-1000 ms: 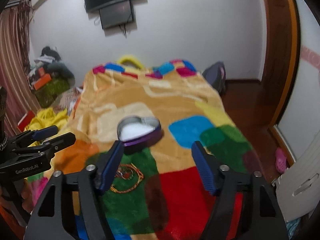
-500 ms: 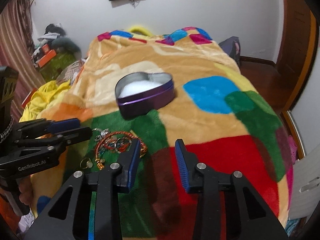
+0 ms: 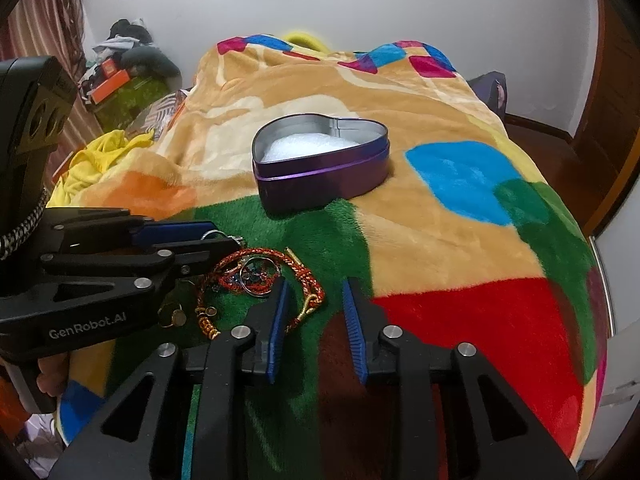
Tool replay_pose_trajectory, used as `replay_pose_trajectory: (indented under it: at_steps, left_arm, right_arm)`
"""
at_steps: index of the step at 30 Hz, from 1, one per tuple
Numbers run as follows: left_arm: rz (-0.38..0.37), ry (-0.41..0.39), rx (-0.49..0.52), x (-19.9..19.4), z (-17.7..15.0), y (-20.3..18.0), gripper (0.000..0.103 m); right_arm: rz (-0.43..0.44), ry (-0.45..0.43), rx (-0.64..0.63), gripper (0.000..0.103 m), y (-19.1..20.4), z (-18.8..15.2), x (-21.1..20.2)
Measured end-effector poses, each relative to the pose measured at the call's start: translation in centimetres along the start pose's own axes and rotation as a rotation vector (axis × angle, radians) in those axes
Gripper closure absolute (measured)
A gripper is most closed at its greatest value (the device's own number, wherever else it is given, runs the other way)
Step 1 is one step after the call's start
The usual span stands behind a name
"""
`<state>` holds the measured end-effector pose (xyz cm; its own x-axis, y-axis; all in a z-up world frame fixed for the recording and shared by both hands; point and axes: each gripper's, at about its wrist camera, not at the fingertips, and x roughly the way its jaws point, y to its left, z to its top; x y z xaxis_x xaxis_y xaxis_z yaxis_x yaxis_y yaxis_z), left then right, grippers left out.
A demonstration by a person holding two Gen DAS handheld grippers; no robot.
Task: Organize jewelry
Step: 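Lower both tools toward the jewelry pile beside the purple heart tin, then grasp a silver earring with the left tool while the right grasps a red bracelet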
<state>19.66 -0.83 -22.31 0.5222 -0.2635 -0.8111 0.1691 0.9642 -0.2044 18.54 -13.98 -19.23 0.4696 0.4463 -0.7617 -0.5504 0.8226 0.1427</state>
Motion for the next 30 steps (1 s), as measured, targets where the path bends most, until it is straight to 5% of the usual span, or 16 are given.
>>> replay_pose_trajectory:
  at_steps: [5,30]
  left_arm:
    - [-0.002,-0.015,-0.003,-0.1,-0.1,0.0,0.090]
    - [0.057,-0.228,0.005,-8.0,1.6,-0.1,0.090]
  right_arm:
    - [0.018,-0.001,0.009,0.095,0.0,0.2,0.1]
    - [-0.006,-0.180,0.038,0.097,0.3,3.1,-4.6]
